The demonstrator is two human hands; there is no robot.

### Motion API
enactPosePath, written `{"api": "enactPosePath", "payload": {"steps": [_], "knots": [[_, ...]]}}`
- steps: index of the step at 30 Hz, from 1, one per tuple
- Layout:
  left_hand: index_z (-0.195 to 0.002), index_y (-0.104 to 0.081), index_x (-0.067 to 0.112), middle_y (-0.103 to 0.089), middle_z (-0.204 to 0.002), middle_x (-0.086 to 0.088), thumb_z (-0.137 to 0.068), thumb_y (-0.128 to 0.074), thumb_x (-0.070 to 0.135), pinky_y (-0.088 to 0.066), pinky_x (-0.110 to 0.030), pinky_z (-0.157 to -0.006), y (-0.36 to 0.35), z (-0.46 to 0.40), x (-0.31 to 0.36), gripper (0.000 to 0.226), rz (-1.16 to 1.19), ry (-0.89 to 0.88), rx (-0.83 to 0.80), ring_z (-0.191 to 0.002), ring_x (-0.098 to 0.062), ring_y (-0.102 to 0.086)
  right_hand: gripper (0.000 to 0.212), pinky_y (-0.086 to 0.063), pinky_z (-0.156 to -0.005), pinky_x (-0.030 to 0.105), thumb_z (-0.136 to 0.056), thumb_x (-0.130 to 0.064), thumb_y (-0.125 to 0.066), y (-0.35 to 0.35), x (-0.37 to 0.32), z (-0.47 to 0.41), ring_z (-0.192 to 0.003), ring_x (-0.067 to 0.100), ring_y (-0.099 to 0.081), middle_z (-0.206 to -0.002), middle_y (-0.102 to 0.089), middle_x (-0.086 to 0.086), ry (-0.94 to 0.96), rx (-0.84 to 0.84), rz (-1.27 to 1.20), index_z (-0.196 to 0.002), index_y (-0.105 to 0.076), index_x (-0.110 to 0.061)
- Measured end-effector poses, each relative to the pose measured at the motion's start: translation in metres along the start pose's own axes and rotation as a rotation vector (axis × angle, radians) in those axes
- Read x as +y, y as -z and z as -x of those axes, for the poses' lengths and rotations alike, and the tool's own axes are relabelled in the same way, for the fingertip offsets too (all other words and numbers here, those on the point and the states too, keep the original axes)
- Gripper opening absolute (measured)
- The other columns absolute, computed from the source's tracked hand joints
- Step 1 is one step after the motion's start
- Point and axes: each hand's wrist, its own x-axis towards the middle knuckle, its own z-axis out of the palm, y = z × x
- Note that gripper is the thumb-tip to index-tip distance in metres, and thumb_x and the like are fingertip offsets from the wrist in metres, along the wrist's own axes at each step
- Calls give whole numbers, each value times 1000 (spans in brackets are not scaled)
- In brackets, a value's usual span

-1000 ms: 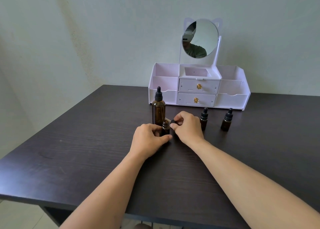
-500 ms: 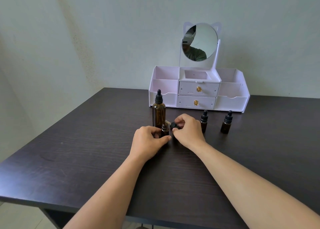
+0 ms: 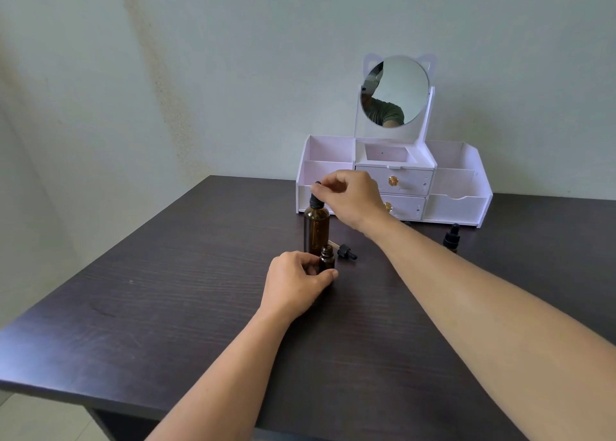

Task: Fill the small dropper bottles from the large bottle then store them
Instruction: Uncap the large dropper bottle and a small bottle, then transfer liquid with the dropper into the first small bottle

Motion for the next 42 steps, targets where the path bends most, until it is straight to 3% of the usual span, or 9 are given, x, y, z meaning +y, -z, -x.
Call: {"api": "enactPosePath", "payload": {"steps": [4,14,23,30,36,42], "knots": [[-105,-73,20,-64,-74,7,-79,-75,42,-42,-16,-58,-1,-1,-2,34,-3,-10,-8,-67,-7,-58,18,-52,-79,27,-83,-29,-72,-4,-3,-4,-80,11,-63,-81,-69,-3,-2,19,17,-90,-75,-12],[-108,-72,20,-64,-77,7,-80,-74,41,-42,-15,-59,-1,-2,-3,35,4,-19,-8,-69,-7,-59,12,-56,-83,32,-88,-14,-65,-9,-10,-4,-82,15,-67,-82,-71,0,39,79,-50,-89,-75,-8],[-111,-71,20,-66,-81,6,-81,-74,40,-50,-19,-65,1,-1,-2,37,-4,-32,-8,-73,-8,-61,12,-57,-81,34,-86,-14,-69,-9,-11,-3,-81,16,-68,-88,-74,7,82,129,-30,-90,-76,-6],[-104,-73,20,-64,-75,6,-79,-76,41,-46,-18,-60,0,-1,-1,33,10,-33,10,-68,-7,-58,12,-57,-81,35,-89,-17,-65,-4,-12,-6,-77,12,-70,-78,-73,-2,70,79,-56,-85,-74,-12],[-115,-71,20,-62,-72,8,-73,-79,46,-46,-17,-63,-2,-2,-4,50,96,-42,54,-64,-4,-55,11,-57,-82,39,-88,-18,-66,4,-20,-15,-78,17,-71,-78,-74,1,97,104,-96,-82,-74,-12],[-113,-72,21,-59,-65,10,-74,-79,45,-39,-10,-55,-4,-3,-6,46,161,-52,65,-53,5,-50,10,-56,-75,24,-88,-16,-66,23,-41,-25,-67,5,-70,-73,-73,-1,163,164,-156,-82,-72,-11]]}}
